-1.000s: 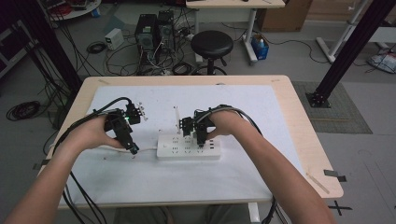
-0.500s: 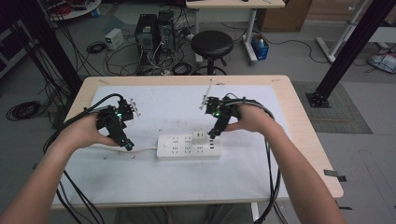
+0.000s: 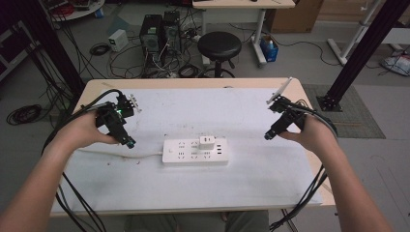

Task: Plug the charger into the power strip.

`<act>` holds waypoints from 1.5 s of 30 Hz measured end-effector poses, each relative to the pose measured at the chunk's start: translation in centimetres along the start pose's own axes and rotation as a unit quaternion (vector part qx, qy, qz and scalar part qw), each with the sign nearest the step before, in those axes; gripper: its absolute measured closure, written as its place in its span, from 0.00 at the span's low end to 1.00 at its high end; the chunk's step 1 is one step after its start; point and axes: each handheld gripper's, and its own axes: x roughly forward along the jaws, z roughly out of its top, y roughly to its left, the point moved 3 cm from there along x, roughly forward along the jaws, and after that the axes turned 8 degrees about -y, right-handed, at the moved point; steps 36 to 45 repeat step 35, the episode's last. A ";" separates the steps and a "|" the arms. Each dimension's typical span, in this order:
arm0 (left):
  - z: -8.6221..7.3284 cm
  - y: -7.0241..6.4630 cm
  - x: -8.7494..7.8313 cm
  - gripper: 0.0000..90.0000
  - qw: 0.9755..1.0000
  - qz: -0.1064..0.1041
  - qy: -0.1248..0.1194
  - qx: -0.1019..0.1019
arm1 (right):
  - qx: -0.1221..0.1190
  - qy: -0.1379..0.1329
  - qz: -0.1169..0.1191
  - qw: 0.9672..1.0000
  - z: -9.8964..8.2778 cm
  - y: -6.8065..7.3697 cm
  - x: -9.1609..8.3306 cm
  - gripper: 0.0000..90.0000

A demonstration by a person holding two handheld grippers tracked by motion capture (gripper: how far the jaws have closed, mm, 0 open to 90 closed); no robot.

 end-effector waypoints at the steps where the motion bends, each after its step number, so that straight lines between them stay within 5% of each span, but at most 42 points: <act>1: 0.1 0.0 -0.1 0.18 1.000 0.000 -0.001 -0.002 | 0.008 0.003 -0.006 1.000 -0.3 -0.3 -0.3 0.18; 10: 0.5 -0.2 -0.6 0.18 1.000 0.010 0.000 -0.003 | 0.026 0.001 -0.008 1.000 -1.5 -1.3 -1.4 0.18; 45: 1.0 -0.6 0.3 0.18 1.000 0.007 0.001 0.003 | 0.033 -0.003 -0.001 0.999 -1.7 -2.0 -0.9 0.18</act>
